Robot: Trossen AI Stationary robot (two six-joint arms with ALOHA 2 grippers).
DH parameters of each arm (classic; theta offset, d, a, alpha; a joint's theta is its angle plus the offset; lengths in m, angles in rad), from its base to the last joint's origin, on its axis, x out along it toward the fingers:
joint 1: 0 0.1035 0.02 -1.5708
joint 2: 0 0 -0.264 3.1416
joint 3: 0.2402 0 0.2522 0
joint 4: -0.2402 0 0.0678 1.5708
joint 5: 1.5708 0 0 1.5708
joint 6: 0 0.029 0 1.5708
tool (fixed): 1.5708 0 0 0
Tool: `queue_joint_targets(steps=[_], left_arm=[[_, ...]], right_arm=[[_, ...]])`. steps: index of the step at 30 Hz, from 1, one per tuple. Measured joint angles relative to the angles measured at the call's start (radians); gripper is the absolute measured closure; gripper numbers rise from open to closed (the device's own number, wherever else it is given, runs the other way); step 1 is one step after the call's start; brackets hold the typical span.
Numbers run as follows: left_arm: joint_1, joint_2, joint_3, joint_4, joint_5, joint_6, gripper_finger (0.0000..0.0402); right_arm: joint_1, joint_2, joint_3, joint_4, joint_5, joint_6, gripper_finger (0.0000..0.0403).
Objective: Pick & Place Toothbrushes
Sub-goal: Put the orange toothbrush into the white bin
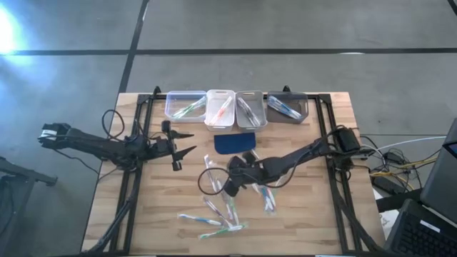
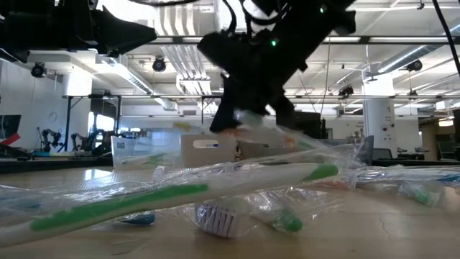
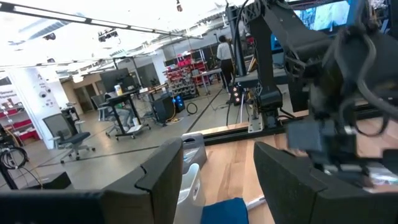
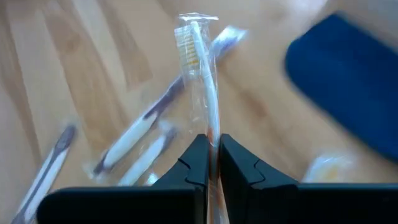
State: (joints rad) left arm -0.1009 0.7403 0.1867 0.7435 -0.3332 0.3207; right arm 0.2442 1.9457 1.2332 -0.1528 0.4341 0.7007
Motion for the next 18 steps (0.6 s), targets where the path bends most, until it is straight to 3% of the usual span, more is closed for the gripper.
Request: queue_joint_targets(steps=[12,18], left_arm=[[0.001,0.000,0.000,-0.003,0.003,-0.003,0.0200],[0.001,0.000,0.000,-0.003,0.003,-0.004,0.0200]], right_arm=[[0.021,-0.199,-0.003,0.029,0.242,-0.163,0.0389],[0.041,-0.237,-0.008,0.117,0.307,-0.212,0.0389]])
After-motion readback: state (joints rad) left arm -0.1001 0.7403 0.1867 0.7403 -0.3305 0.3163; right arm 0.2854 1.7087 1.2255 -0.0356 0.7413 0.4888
